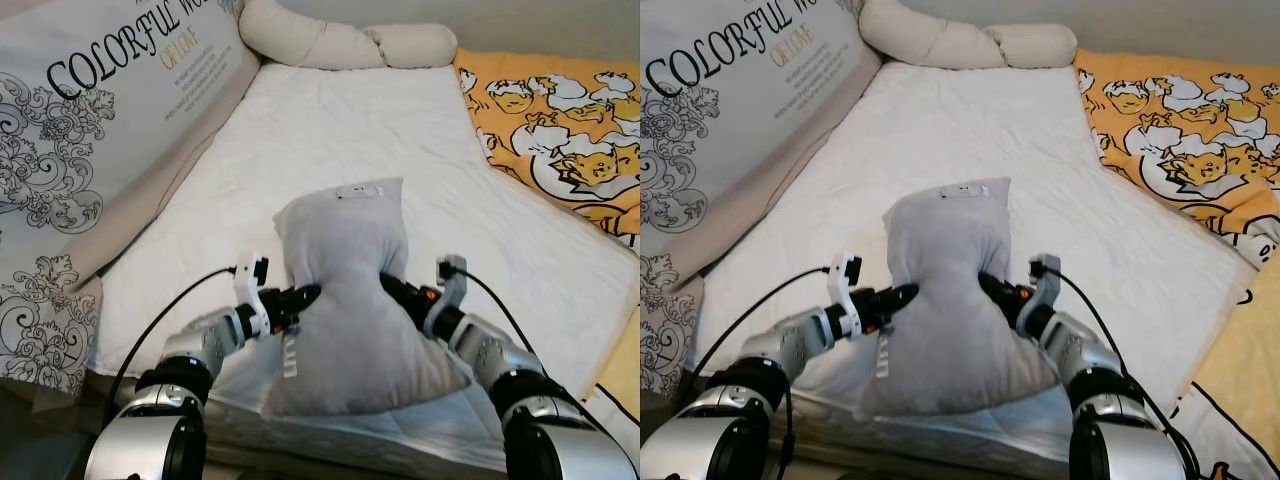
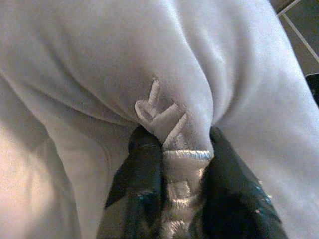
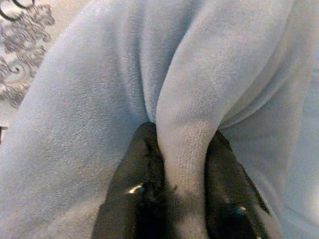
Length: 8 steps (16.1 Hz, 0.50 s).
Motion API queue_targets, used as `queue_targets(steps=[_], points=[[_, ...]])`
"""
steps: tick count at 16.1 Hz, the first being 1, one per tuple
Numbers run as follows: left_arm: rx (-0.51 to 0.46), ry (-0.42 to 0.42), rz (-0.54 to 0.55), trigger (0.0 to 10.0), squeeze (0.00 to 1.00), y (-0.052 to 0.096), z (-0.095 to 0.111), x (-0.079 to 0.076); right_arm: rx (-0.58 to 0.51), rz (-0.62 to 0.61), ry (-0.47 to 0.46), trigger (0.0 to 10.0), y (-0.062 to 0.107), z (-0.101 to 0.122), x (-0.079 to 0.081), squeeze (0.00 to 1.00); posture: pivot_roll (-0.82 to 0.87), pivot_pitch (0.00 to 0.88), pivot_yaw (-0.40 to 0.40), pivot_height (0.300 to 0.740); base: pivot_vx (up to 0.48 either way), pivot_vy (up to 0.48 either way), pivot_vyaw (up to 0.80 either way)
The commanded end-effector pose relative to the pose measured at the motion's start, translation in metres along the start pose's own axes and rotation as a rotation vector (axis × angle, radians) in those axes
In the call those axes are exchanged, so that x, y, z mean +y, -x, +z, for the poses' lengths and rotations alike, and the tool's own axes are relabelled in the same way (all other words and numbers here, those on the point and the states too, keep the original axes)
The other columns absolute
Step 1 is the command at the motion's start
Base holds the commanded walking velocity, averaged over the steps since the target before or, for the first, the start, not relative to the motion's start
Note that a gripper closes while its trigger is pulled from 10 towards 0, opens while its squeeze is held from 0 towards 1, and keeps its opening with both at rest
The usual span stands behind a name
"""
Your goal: Clean up the room
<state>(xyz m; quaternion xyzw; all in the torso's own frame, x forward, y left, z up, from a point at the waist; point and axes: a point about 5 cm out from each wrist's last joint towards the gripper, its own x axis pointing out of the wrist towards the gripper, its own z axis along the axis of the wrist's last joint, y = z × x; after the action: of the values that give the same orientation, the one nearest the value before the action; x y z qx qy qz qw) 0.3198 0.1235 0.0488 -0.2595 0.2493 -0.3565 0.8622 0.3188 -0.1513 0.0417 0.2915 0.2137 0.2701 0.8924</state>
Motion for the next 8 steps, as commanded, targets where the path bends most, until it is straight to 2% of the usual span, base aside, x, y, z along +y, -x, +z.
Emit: queue_targets(steps=[1,2,5,8], points=[[-0.049,-0.022,-0.079,0.0,0.0,-0.013,0.021,-0.017,-0.017,0.072,0.026,0.0,-0.015,0.01,0.019,0.0,0.03,0.0,0.068,0.74,0.0,0.0,0.0],[-0.057,-0.022,-0.081,0.0,0.0,-0.015,0.024,-0.019,-0.027,0.079,0.031,0.0,-0.016,0.012,0.02,0.0,0.02,0.0,0.068,0.74,0.0,0.0,0.0],[-0.11,-0.057,-0.153,0.0,0.0,-0.021,0.042,-0.038,-0.125,0.079,0.056,0.0,-0.02,0.027,0.029,0.0,0.03,0.0,0.063,0.74,0.0,0.0,0.0],[-0.221,-0.174,-0.164,0.0,0.0,-0.019,0.059,-0.057,-0.238,0.039,0.075,0.0,-0.012,0.04,0.03,0.0,0.02,0.0,0.075,0.74,0.0,0.0,0.0]])
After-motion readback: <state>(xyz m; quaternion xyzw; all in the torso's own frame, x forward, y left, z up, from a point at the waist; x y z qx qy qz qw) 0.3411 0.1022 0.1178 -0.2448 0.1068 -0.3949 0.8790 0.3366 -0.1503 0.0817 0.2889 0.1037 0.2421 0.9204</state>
